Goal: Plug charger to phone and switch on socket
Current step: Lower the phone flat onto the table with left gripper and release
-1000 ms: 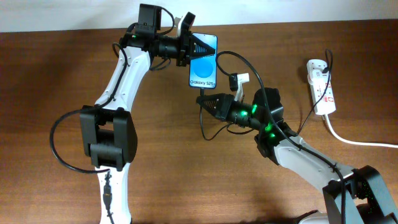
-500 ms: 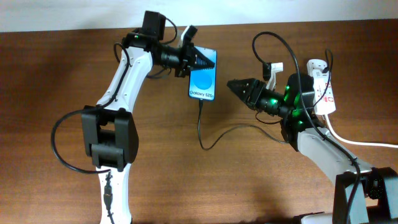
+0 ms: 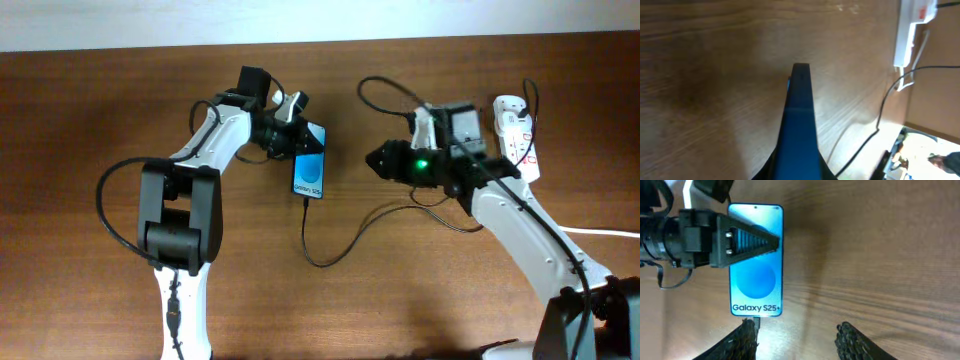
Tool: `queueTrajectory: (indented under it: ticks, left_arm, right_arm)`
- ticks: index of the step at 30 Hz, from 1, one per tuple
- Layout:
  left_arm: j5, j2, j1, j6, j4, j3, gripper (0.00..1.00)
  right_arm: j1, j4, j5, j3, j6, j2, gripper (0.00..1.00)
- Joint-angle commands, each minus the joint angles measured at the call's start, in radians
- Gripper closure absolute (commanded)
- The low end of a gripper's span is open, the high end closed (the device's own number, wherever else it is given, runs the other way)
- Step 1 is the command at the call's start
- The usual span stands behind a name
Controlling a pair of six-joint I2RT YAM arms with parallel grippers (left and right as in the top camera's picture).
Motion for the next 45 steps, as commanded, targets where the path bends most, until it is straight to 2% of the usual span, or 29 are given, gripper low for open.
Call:
queueTrajectory:
  ticks: [1,8,11,15,19,21,23,25,29,36,41,45]
  left_arm:
    - [-0.100,-0.026,-0.003,0.016,0.027,-0.005,1.00]
    - [-0.160,-0.026,-0.003,-0.046,0.024,-0.006,1.00]
    - [-0.161,-0.025,-0.005,-0.128,0.013,-0.031,1.00]
    - [-0.162,-0.024,-0.011,-0.132,0.044,-0.083,1.00]
    - [-0.162,-0.024,-0.011,-0.132,0.044,-0.083,0.87]
    - [-0.162,-0.024,-0.011,-0.132,0.044,-0.083,0.72]
    - [-0.162,-0.024,-0.011,-0.132,0.044,-0.083,0.62]
    - [-0.162,-0.024,-0.011,-0.132,0.044,-0.083,0.60]
    - [-0.225,-0.024,-0.011,-0.133,0.032,-0.083,0.49]
    - [-0.262,-0.024,-0.010,-0.135,0.024,-0.075,0.42]
    - [-0.397,-0.024,-0.010,-0.135,-0.114,0.023,0.40]
    - [-0.454,-0.024,-0.010,-0.127,-0.144,0.025,0.41]
  right_arm:
    - [0.054,-0.016,0.158,0.023,-0.056,0.000,0.43]
    - [0.059,-0.017,0.150,0.023,-0.055,0.000,0.43]
    - [0.059,-0.016,0.150,0.023,-0.055,0.000,0.43]
    - [0.059,-0.015,0.150,0.023,-0.055,0.000,0.43]
    - [0.059,-0.015,0.150,0.023,-0.055,0.000,0.43]
    - [0.059,-0.015,0.150,0.023,-0.055,0.000,0.42]
    - [0.059,-0.015,0.150,0.023,-0.055,0.000,0.43]
    - [0.059,-0.016,0.150,0.023,-0.055,0.000,0.43]
    - [0.059,-0.016,0.150,0.023,-0.055,0.000,0.43]
    - [0.059,-0.015,0.150,0.023,-0.056,0.000,0.42]
    - [0.059,-0.015,0.153,0.023,-0.055,0.000,0.42]
    - [0.059,-0.008,0.153,0.023,-0.055,0.000,0.42]
